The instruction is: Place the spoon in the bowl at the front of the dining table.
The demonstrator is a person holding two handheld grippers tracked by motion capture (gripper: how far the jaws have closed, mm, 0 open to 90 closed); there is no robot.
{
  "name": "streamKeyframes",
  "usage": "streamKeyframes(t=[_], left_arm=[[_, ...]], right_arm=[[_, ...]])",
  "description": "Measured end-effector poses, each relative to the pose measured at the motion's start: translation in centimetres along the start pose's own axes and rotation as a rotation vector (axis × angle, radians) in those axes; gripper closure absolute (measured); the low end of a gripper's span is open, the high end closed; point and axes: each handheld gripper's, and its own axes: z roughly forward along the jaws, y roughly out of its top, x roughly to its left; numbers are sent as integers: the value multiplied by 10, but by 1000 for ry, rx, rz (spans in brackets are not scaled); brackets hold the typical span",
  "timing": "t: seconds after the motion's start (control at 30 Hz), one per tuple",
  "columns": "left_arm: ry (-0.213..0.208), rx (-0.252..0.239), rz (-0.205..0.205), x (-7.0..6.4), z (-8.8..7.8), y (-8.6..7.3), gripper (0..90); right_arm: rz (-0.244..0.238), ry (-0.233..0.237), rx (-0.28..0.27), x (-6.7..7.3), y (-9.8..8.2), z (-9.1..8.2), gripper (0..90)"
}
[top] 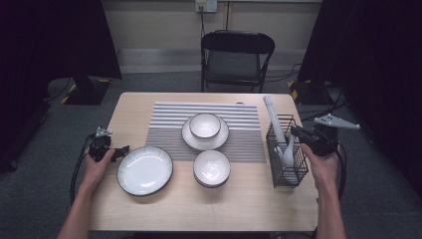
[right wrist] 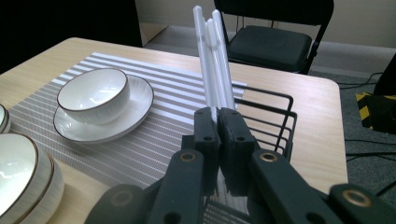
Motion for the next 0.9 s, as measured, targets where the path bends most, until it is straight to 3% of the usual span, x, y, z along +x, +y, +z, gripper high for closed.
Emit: streamKeyframes(t=[0.9], left_arm=[[-1,0,-1,0,0,0,129]], right_arm=[[-68,-2,-24,16,24,-14,864]])
